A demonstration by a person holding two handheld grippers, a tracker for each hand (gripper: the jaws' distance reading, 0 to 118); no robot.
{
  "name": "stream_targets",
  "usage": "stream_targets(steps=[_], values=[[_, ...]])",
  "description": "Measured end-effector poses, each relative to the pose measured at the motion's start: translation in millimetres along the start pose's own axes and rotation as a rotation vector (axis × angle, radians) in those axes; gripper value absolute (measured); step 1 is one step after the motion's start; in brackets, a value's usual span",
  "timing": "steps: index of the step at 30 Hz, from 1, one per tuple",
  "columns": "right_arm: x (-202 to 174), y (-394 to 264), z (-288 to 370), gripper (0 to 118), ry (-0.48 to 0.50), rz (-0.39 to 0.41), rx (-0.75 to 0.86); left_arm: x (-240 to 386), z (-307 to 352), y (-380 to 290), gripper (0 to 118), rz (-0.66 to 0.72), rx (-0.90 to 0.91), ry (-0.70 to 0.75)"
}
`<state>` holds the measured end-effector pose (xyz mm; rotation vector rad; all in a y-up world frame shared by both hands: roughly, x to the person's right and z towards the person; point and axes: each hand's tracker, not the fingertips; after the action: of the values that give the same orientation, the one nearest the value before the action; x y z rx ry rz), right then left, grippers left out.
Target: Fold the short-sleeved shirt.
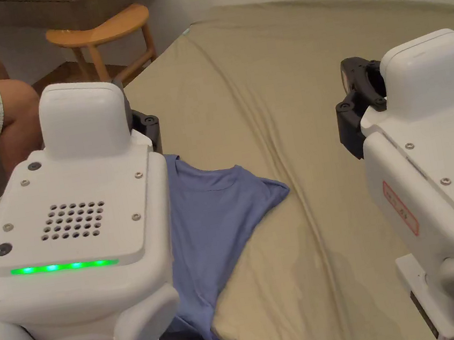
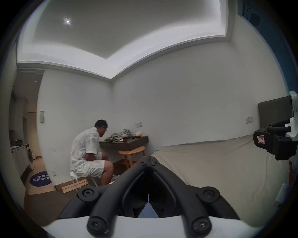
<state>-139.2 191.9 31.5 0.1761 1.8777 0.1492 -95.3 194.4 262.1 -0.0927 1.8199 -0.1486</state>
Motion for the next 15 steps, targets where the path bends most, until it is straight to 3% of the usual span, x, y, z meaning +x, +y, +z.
stream_targets(steps=[8, 15], values=[[-29, -1, -18, 0, 0.094, -0.008, 0.000, -24, 1, -15, 0, 0.006, -0.047, 0.081], [-37, -6, -25, 0, 0.119, 0.004, -0.025, -27, -9, -32, 0, 0.004, -0.106, 0.056]])
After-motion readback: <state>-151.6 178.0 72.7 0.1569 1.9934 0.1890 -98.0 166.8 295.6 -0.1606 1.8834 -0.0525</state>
